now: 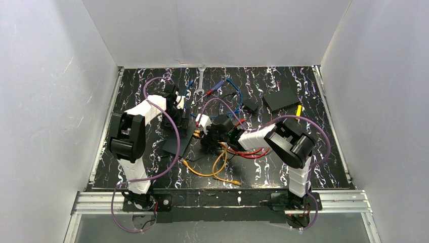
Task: Insert the plug into the switch port
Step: Insert the connector into the switch port, then pick up the connector from the center of the board.
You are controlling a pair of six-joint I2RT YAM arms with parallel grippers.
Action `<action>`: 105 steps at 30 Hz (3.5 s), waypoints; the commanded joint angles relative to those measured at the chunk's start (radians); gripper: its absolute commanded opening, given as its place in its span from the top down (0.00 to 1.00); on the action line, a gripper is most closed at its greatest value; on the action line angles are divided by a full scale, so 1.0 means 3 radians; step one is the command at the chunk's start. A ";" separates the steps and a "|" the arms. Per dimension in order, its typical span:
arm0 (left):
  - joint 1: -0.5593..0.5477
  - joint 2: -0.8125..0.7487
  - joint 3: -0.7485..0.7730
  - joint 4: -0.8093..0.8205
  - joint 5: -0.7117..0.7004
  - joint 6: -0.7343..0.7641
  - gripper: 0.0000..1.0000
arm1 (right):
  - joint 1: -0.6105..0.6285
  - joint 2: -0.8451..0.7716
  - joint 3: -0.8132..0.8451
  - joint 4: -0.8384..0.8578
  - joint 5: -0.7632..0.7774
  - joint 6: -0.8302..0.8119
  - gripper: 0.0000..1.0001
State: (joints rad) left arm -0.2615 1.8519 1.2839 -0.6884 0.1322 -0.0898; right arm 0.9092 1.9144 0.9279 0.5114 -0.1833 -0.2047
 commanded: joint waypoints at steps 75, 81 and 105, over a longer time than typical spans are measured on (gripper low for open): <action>0.0424 0.0284 0.0049 0.0424 0.0845 -0.0168 0.27 | -0.0065 0.0311 0.0313 0.0579 -0.0656 -0.0344 0.99; 0.0146 0.0372 0.0055 0.0181 0.0862 -0.0111 0.31 | -0.0065 0.0302 0.0422 0.0712 -0.0577 -0.0145 0.99; 0.0056 0.0184 0.0127 0.0107 -0.0051 -0.0081 0.22 | -0.0244 -0.0191 0.0102 0.0292 -0.0521 -0.0203 0.72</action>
State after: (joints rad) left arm -0.2405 1.9083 1.3155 -0.5663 0.1852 -0.1162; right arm 0.8749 1.9560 0.9565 0.5735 -0.3195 -0.2272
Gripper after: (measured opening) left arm 0.768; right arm 0.233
